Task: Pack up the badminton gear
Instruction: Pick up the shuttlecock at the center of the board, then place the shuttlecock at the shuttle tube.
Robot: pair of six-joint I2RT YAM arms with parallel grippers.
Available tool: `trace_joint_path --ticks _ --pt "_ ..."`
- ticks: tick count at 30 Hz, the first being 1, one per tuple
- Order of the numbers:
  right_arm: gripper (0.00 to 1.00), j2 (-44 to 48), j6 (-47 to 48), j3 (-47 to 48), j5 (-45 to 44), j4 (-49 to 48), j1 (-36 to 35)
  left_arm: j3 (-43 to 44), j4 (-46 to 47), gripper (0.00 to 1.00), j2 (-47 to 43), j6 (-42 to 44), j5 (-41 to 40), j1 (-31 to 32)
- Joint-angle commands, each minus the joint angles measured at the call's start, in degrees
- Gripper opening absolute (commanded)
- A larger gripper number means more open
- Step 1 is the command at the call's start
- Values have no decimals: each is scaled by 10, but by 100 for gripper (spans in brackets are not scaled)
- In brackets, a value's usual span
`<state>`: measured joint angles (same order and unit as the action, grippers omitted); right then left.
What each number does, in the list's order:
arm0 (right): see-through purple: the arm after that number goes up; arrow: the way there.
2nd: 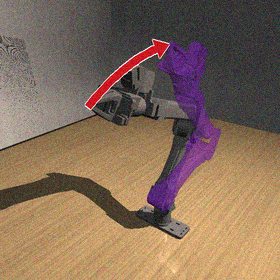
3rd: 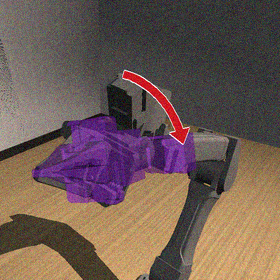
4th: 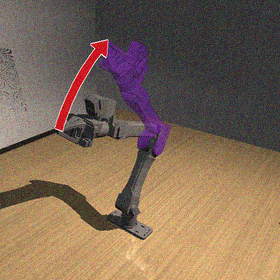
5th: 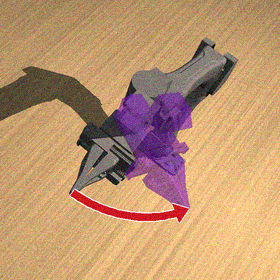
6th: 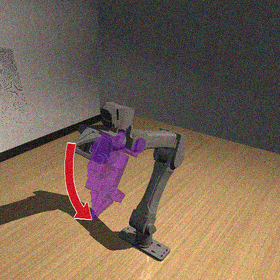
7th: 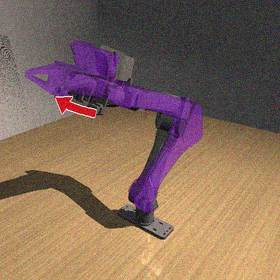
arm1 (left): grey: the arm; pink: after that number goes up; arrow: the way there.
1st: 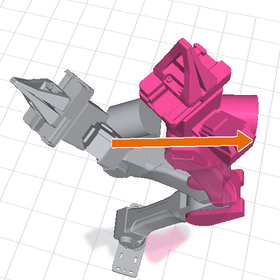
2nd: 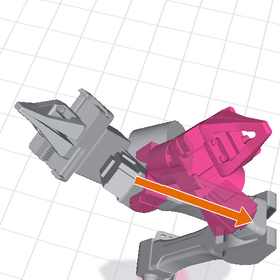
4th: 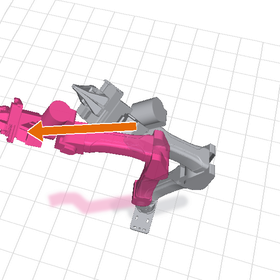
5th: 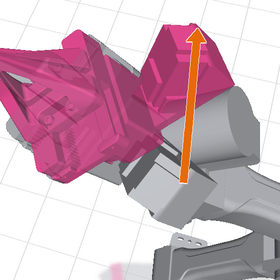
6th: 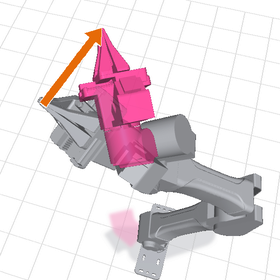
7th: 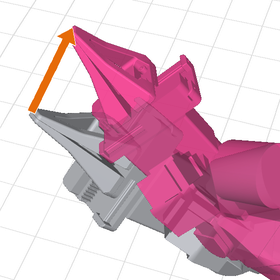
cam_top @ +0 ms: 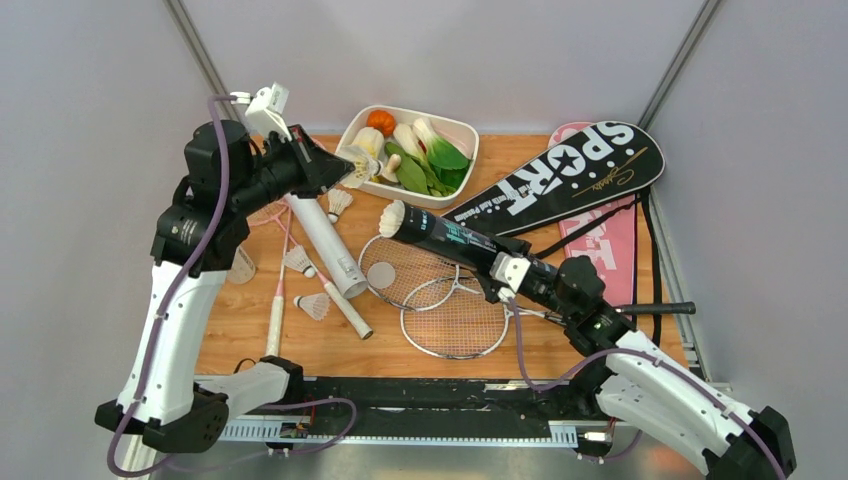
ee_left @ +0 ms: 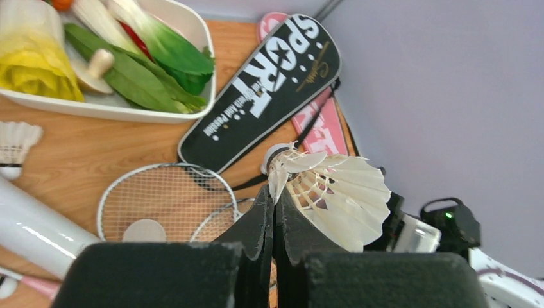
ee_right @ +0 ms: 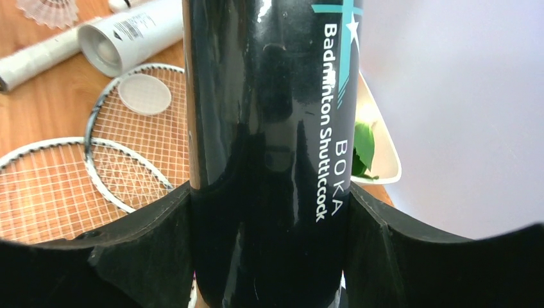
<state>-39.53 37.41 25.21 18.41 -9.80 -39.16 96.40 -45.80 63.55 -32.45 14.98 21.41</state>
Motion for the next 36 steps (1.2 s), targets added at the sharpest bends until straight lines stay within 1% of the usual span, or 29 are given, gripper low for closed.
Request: trace_joint_path --ticks 1,5,9,16,20,25,31,36 --pt "61 -42 18 14 -5 -92 20 -7 74 0 -4 -44 213 -48" --pt "61 -59 0 13 31 -126 52 -13 79 0 -3 -47 228 -53" --pt "61 -70 -7 21 51 -147 77 -28 58 0 -2 -36 226 -54" --pt "61 -71 -4 32 85 -159 79 -56 77 0 -5 -58 243 -55" --pt "61 -59 -19 31 102 -174 80 -102 134 0 -11 -97 276 -55" --pt "61 -46 -14 36 106 -162 80 -152 148 0 -24 -106 284 -56" --pt "61 -46 -8 40 122 -155 80 -178 166 0 -29 -122 318 -56" --pt "61 -59 -10 47 160 -149 79 -230 243 0 -27 -169 365 -56"
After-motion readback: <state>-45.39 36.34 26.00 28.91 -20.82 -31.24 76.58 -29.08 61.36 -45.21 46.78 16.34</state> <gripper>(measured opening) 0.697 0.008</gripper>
